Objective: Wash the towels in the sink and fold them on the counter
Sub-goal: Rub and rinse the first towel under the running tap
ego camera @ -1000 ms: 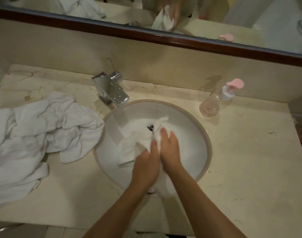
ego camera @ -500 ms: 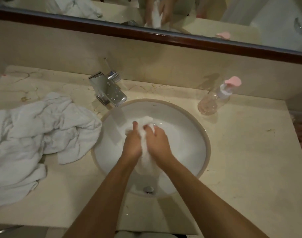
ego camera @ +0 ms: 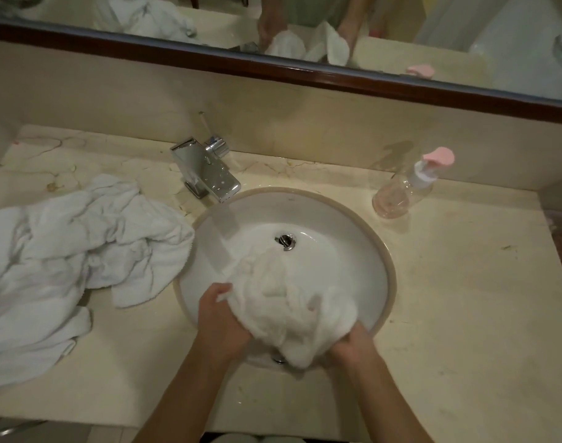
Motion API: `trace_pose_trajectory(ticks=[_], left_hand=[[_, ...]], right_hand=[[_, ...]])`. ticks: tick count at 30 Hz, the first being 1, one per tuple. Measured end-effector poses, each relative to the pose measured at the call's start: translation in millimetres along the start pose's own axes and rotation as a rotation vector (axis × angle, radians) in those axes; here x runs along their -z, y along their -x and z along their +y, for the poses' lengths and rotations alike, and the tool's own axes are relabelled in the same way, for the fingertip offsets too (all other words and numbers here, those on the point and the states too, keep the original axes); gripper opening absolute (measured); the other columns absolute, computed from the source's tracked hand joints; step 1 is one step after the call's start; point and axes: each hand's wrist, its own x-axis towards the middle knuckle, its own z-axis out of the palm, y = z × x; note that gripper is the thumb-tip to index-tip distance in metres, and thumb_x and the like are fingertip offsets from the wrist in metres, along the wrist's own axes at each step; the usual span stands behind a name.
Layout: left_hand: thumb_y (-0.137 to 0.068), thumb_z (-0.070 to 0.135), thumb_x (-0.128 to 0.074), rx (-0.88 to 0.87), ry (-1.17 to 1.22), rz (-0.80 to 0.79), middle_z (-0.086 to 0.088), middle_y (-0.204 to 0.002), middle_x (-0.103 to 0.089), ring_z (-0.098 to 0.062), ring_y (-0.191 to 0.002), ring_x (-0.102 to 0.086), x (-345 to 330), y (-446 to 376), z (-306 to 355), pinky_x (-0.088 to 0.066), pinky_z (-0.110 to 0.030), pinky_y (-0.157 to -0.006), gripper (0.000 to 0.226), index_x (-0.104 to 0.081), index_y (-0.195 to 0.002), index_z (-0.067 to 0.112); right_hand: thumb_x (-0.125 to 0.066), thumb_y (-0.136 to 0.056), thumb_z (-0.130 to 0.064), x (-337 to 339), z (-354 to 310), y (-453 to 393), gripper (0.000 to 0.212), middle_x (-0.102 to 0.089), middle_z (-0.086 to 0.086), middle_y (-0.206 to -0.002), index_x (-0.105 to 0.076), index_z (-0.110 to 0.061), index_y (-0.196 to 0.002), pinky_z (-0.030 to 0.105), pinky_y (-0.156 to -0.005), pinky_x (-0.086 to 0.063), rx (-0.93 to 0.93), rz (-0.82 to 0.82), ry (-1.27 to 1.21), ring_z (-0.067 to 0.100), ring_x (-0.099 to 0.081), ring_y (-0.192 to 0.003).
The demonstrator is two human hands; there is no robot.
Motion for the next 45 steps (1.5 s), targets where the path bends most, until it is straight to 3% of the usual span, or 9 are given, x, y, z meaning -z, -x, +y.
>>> trace_pose_trajectory(ticks=[4, 9, 15, 22, 27, 31, 36, 40, 45], left_hand=[[-0.093, 0.055, -0.05, 0.214, -0.024, -0.029, -0.02, -0.147, -0.047, -0.038, -0.137, -0.044, 1.3, -0.6, -6.2, -0.029, -0.051, -0.116, 0.068, -0.051, -0.143, 0.008], [-0.099, 0.051, -0.043, -0.059, -0.18, 0.106, -0.018, -0.139, -0.057, -0.035, -0.13, -0.053, -24.9, 1.8, 11.5, -0.05, -0.046, -0.101, 0.058, -0.055, -0.139, 0.011], [-0.096, 0.063, -0.04, -0.361, -0.879, 0.578, -0.007, -0.13, -0.063, -0.027, -0.118, -0.059, -44.2, -8.2, 25.5, -0.041, -0.043, -0.109, 0.061, -0.059, -0.13, 0.016], [-0.104, 0.052, -0.02, -0.419, -1.43, 0.26, 0.005, -0.123, -0.065, -0.019, -0.117, -0.058, -77.9, 28.1, -69.0, -0.043, -0.033, -0.1, 0.053, -0.057, -0.132, 0.025], [-0.105, 0.049, -0.019, -0.303, -1.313, 0.449, -0.013, -0.128, -0.063, -0.03, -0.119, -0.057, -67.9, -21.8, -8.3, -0.041, -0.038, -0.103, 0.061, -0.063, -0.124, 0.011], [-0.103, 0.051, -0.021, -0.384, -1.555, 0.298, -0.007, -0.106, -0.067, -0.028, -0.103, -0.061, -72.9, 4.9, -32.9, -0.044, -0.036, -0.089, 0.054, -0.065, -0.112, 0.021], [-0.104, 0.052, -0.019, -0.31, -1.308, 0.454, -0.012, -0.117, -0.068, -0.027, -0.107, -0.061, -70.5, -13.9, 0.5, -0.043, -0.032, -0.09, 0.065, -0.067, -0.111, 0.009], [-0.104, 0.05, -0.023, -0.395, -1.593, 0.203, -0.006, -0.084, -0.062, -0.031, -0.09, -0.062, -85.0, 20.7, -37.4, -0.045, -0.037, -0.079, 0.056, -0.063, -0.089, 0.013], [-0.103, 0.049, -0.029, -0.329, -1.372, 0.396, -0.017, -0.117, -0.063, -0.033, -0.111, -0.06, -68.7, -4.8, 10.6, -0.044, -0.036, -0.099, 0.058, -0.054, -0.135, 0.007]], right_hand=[[-0.045, -0.106, -0.012, -9.4, 28.3, 5.1, 0.05, -0.075, 0.005, -0.068, -0.079, -0.014, -0.07, 0.036, -0.06, -0.057, -0.108, -0.035, 0.21, 0.018, -0.072, -0.057], [-0.056, -0.099, -0.026, -42.2, 6.1, 11.2, 0.038, -0.074, 0.022, -0.099, -0.069, 0.008, -0.111, 0.036, -0.078, -0.058, -0.07, -0.014, 0.146, 0.031, -0.073, -0.089], [-0.066, -0.09, -0.042, -49.8, -51.0, 33.8, 0.046, -0.068, 0.017, -0.114, -0.067, -0.002, -0.113, 0.037, -0.089, -0.056, 0.253, -0.141, 0.088, 0.027, -0.068, -0.102], [-0.039, -0.107, -0.036, -101.0, -35.1, 8.8, 0.035, -0.067, 0.009, -0.096, -0.061, -0.01, -0.098, 0.035, -0.08, -0.052, 0.417, 0.147, 0.385, 0.024, -0.065, -0.09], [-0.045, -0.103, -0.027, -96.1, -1.8, 23.6, 0.04, -0.051, -0.01, -0.063, -0.048, -0.024, -0.063, 0.035, -0.071, -0.043, 0.475, -0.002, 0.761, 0.013, -0.05, -0.066], [-0.042, -0.103, -0.032, -110.0, -33.1, -10.5, 0.037, -0.058, 0.001, -0.075, -0.054, -0.015, -0.071, 0.037, -0.078, -0.045, 0.423, 0.205, 0.647, 0.025, -0.057, -0.079], [-0.043, -0.102, -0.025, -111.3, -14.3, 1.9, 0.034, -0.059, 0.003, -0.075, -0.054, -0.013, -0.072, 0.038, -0.076, -0.044, 0.533, -0.086, 1.023, 0.022, -0.054, -0.075], [-0.041, -0.101, -0.025, -109.8, -53.6, -23.8, 0.034, -0.05, 0.001, -0.069, -0.047, -0.015, -0.069, 0.035, -0.068, -0.039, 0.451, 0.24, 0.72, 0.022, -0.044, -0.065], [-0.042, -0.104, -0.049, -73.5, -73.3, -11.5, 0.05, -0.073, 0.014, -0.098, -0.07, -0.007, -0.1, 0.042, -0.087, -0.054, 0.177, -0.096, -0.113, 0.03, -0.072, -0.09]])
